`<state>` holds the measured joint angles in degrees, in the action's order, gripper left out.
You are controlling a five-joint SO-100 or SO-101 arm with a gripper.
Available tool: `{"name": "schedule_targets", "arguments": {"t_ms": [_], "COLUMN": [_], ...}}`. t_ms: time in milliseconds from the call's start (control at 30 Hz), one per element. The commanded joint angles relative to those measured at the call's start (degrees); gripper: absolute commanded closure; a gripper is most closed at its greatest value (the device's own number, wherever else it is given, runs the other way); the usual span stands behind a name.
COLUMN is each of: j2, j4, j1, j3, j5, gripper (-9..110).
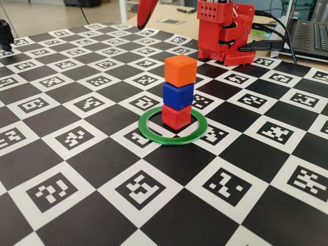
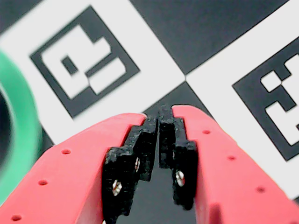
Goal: Grab the red cube then put it in the green circle then put the blue cube on top and finally the orange cube on top
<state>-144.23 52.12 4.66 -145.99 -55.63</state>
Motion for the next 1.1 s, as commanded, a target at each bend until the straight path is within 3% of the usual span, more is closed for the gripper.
{"name": "schedule_targets", "arguments": {"t_ms": [0, 267, 567, 1067], "j2": [-7.2, -15.3, -26.3, -46.4], "j4": [-4.4, -4.2, -2.8, 13.2], "j1": [-0.3, 0.4, -0.3, -1.5], "j3": [-4.4, -15.6, -25.4, -35.5], "j5": [-5.1, -18.6, -23.0, -29.7], "gripper": [108, 108, 108, 108]}}
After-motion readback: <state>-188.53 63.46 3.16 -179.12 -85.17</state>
